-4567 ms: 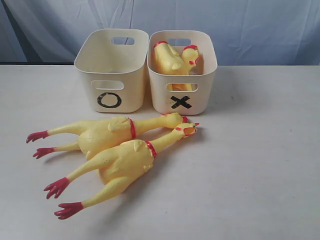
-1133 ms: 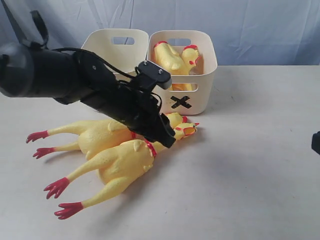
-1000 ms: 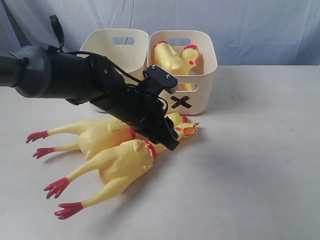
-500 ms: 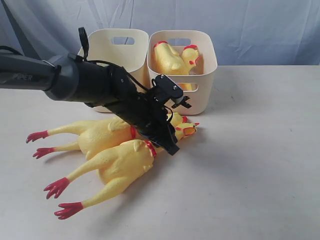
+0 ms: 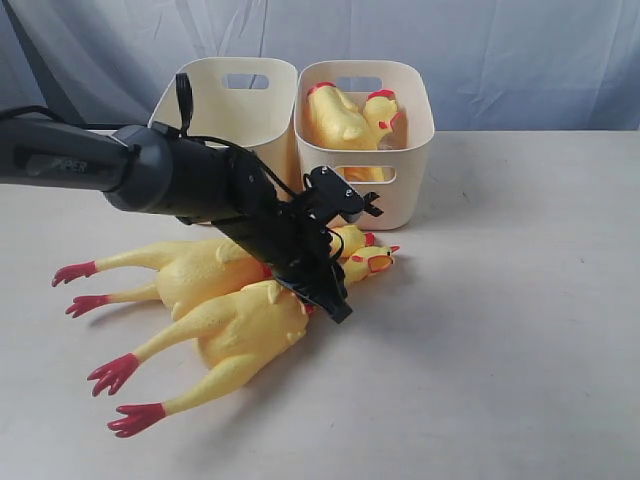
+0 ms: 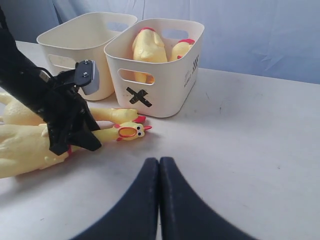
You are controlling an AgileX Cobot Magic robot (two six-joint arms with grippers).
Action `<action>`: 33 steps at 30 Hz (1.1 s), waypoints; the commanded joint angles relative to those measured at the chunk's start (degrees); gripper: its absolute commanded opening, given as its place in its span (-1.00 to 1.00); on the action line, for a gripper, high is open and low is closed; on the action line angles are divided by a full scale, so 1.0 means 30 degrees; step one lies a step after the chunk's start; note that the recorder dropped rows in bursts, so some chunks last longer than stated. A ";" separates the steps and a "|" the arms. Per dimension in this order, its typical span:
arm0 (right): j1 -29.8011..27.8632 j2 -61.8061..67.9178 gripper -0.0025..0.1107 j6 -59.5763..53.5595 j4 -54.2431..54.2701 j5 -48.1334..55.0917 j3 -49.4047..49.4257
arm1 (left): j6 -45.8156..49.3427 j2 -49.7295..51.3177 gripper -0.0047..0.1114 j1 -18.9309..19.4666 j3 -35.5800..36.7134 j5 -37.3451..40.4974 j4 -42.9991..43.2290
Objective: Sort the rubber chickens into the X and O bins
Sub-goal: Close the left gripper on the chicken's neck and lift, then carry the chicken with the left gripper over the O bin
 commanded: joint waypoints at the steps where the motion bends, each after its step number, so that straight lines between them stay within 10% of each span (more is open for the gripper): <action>1: -0.0114 -0.0126 -0.97 0.0014 -0.0197 0.0020 -0.0107 | -0.0198 0.0238 -0.31 -0.0140 -0.0028 0.0451 0.0177; 7: -0.0114 -0.0126 -0.97 0.0014 -0.0197 0.0020 -0.0107 | -0.0198 0.0238 -0.92 -0.0140 -0.0028 0.0897 0.0177; 23: -0.0114 -0.0120 -0.97 0.0014 -0.0126 0.0020 -0.0107 | -0.0335 -0.2463 -0.92 -0.0140 -0.1313 0.4789 -0.0678; 33: -0.0114 -0.0120 -0.97 0.0014 -0.0126 0.0020 -0.0107 | -0.0462 -0.5057 -0.92 -0.0098 -0.1579 0.0732 -0.0035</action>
